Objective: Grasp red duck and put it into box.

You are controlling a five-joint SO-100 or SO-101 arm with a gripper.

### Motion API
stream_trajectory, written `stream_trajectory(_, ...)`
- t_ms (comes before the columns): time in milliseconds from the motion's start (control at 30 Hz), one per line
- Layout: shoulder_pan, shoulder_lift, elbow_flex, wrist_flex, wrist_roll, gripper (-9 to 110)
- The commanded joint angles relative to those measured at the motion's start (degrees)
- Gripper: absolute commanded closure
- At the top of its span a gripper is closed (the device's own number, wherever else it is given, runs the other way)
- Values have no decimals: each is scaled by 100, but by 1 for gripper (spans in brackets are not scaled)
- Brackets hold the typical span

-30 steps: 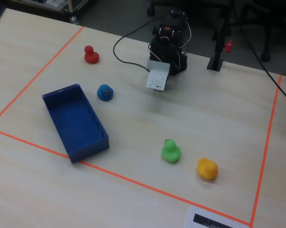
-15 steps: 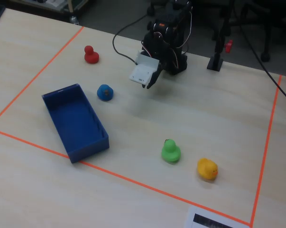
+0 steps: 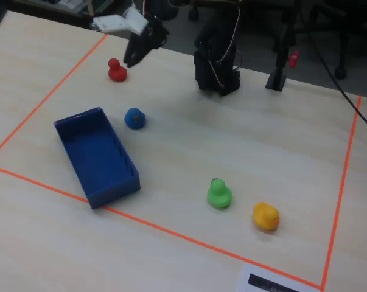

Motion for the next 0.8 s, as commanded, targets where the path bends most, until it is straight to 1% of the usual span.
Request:
stream_trajectory(0, 1644, -378, -299, -809, -79, 95)
stream_trajectory(33, 1969, -519, -299, -993, -79, 94)
stream_trajectory(200, 3357, -1222, -220, -1222, -316, 81)
stream_trajectory(333, 4008, -1573, -88, -1222, -545, 79)
stream_trajectory(567, 4535, -1854, 554, -1380, -844, 77)
stream_trajectory(767, 4403, -1925, 1143, -1881, -967, 76)
